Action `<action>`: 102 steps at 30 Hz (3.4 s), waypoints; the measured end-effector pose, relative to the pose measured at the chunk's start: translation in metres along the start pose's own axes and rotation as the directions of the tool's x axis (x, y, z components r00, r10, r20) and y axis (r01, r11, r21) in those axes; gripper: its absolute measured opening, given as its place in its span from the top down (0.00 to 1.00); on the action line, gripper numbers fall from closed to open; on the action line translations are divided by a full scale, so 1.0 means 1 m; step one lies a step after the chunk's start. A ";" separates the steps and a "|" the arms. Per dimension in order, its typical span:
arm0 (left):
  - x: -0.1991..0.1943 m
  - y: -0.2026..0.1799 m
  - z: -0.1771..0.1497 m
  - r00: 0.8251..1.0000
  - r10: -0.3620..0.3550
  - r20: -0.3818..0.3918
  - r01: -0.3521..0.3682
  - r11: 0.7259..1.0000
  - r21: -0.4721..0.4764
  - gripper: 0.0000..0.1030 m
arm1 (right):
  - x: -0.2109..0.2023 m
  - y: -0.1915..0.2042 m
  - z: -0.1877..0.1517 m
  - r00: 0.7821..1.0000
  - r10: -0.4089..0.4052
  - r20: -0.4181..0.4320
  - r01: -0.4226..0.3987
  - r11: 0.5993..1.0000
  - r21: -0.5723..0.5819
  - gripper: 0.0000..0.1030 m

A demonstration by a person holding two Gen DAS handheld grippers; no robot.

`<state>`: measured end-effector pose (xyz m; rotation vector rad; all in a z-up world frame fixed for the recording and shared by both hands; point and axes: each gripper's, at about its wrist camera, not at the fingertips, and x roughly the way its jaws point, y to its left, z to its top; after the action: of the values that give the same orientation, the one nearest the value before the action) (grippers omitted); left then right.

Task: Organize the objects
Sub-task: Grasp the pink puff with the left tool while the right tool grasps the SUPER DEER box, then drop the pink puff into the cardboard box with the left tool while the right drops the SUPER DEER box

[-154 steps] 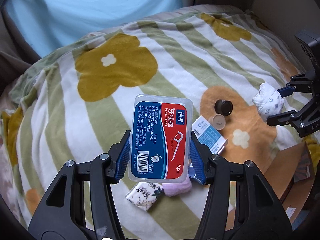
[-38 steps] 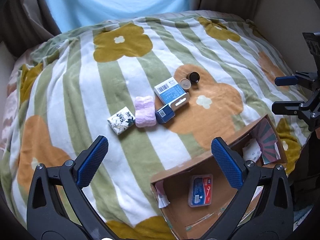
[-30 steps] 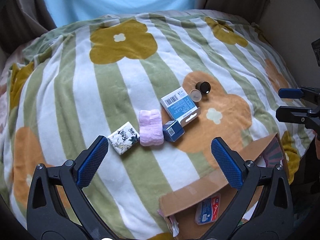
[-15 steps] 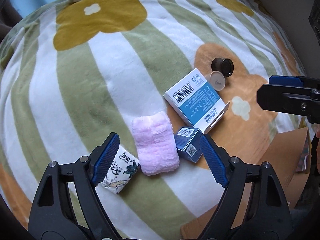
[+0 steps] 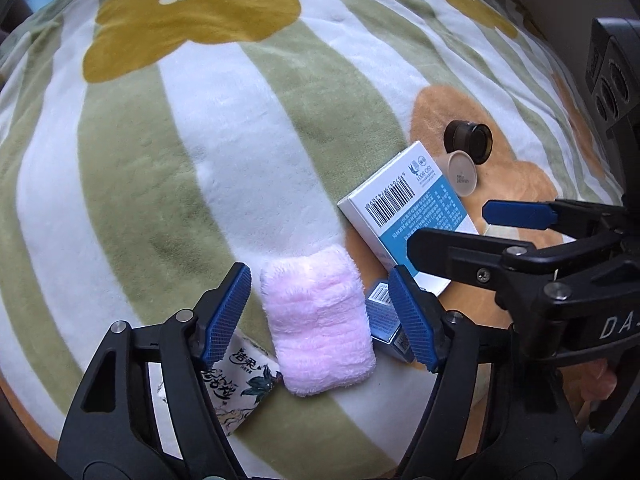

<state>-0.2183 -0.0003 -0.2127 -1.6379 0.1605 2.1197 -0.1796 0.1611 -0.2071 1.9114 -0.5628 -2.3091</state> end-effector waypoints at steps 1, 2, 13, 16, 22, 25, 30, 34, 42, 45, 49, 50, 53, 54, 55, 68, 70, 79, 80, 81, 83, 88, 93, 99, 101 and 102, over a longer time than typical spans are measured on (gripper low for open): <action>0.002 0.001 0.001 1.000 -0.006 -0.006 0.006 1.000 -0.009 0.33 | 0.002 0.000 0.000 1.000 -0.001 -0.003 0.001 1.000 0.004 0.08; 0.004 0.001 0.001 1.000 -0.006 -0.014 0.006 1.000 -0.013 0.33 | 0.003 0.001 0.000 1.000 -0.002 -0.004 0.002 1.000 0.007 0.09; 0.020 0.000 -0.005 0.999 0.006 -0.037 -0.007 1.000 -0.014 0.56 | 0.020 0.000 -0.001 0.998 -0.059 -0.018 0.059 0.998 0.012 0.18; 0.021 0.001 -0.005 0.999 0.006 -0.032 -0.007 1.000 -0.017 0.58 | 0.023 0.001 -0.004 0.995 -0.099 -0.015 0.098 0.995 -0.006 0.20; 0.019 0.000 -0.005 1.000 0.015 -0.025 -0.015 1.000 -0.010 0.60 | 0.018 0.004 -0.009 0.990 -0.142 -0.002 0.141 0.989 -0.047 0.26; 0.013 -0.001 -0.005 1.000 0.011 -0.016 -0.011 1.000 -0.009 0.61 | 0.010 0.000 -0.012 0.992 -0.127 0.008 0.127 0.991 -0.044 0.28; 0.000 -0.003 -0.008 1.000 0.012 -0.001 -0.012 1.000 -0.008 0.61 | -0.005 -0.011 -0.017 0.996 -0.093 0.014 0.093 0.995 -0.029 0.31; -0.013 -0.002 -0.011 1.000 0.009 0.020 -0.009 1.000 -0.014 0.61 | -0.017 -0.020 -0.024 0.997 -0.076 0.018 0.077 0.997 -0.031 0.32; -0.032 -0.008 -0.009 0.998 0.007 0.058 -0.006 1.000 -0.022 0.61 | -0.041 -0.032 -0.032 0.998 -0.046 0.037 0.047 0.998 -0.032 0.33; -0.042 -0.009 -0.009 0.997 0.013 0.073 -0.011 1.000 -0.026 0.61 | -0.045 -0.011 -0.026 0.998 -0.035 0.054 0.036 0.999 -0.036 0.33; -0.058 -0.013 -0.011 0.995 0.019 0.100 -0.015 0.999 -0.035 0.61 | -0.056 0.005 -0.019 0.996 -0.016 0.088 0.019 0.999 -0.044 0.33; -0.063 -0.014 -0.011 0.994 0.019 0.107 -0.015 0.999 -0.039 0.61 | -0.062 0.007 -0.019 0.995 -0.011 0.097 0.015 0.999 -0.049 0.33; -0.081 -0.019 -0.014 0.990 0.021 0.136 -0.014 0.999 -0.048 0.61 | -0.079 0.012 -0.018 0.993 0.005 0.122 0.002 0.998 -0.060 0.34; -0.088 -0.021 -0.015 0.989 0.020 0.147 -0.013 0.999 -0.048 0.61 | -0.086 0.012 -0.019 0.991 0.010 0.130 -0.001 0.998 -0.066 0.34; -0.095 -0.023 -0.016 0.987 0.019 0.159 -0.011 0.999 -0.050 0.61 | -0.092 0.014 -0.019 0.990 0.013 0.140 -0.002 0.997 -0.072 0.34; -0.195 -0.073 -0.067 0.958 0.037 0.286 -0.015 0.997 -0.078 0.61 | -0.186 0.007 -0.063 0.975 0.027 0.222 0.017 0.981 -0.193 0.33; -0.207 -0.082 -0.081 0.955 0.043 0.293 -0.016 0.995 -0.094 0.61 | -0.197 0.001 -0.074 0.975 0.027 0.220 0.021 0.977 -0.210 0.33; -0.219 -0.120 -0.150 0.967 0.053 0.248 -0.008 0.984 -0.177 0.61 | -0.223 -0.018 -0.131 0.986 0.037 0.166 0.013 0.957 -0.289 0.33; -0.216 -0.123 -0.157 0.970 0.045 0.239 0.001 0.982 -0.188 0.61 | -0.223 -0.019 -0.138 0.987 0.040 0.157 0.009 0.955 -0.296 0.33; -0.214 -0.128 -0.164 0.972 0.037 0.231 0.010 0.980 -0.197 0.61 | -0.223 -0.022 -0.145 0.988 0.044 0.147 0.003 0.953 -0.304 0.33; -0.208 -0.136 -0.179 0.977 0.026 0.210 0.019 0.977 -0.211 0.61 | -0.221 -0.025 -0.158 0.991 0.049 0.125 -0.007 0.949 -0.315 0.33; -0.183 -0.152 -0.211 0.989 0.021 0.143 0.015 0.970 -0.241 0.61 | -0.209 -0.036 -0.189 0.996 0.056 0.075 -0.024 0.930 -0.367 0.33; -0.156 -0.159 -0.235 0.995 0.029 0.099 0.000 0.959 -0.282 0.61 | -0.187 -0.044 -0.215 0.998 0.045 0.032 -0.027 0.904 -0.427 0.33; -0.141 -0.157 -0.243 0.994 0.037 0.100 0.000 0.937 -0.349 0.61 | -0.169 -0.047 -0.227 0.999 0.052 0.006 -0.044 0.899 -0.436 0.34; -0.143 -0.156 -0.241 0.993 0.043 0.110 0.000 0.934 -0.359 0.61 | -0.170 -0.045 -0.228 0.998 0.057 0.004 -0.049 0.898 -0.437 0.35; -0.144 -0.157 -0.240 0.993 0.044 0.111 -0.002 0.934 -0.357 0.61 | -0.170 -0.044 -0.228 0.998 0.057 0.004 -0.049 0.898 -0.437 0.35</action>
<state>0.0880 0.0126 -0.1175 -1.7012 -0.2599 2.3613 0.0837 0.2024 -0.0974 1.6409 -0.0761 -2.1811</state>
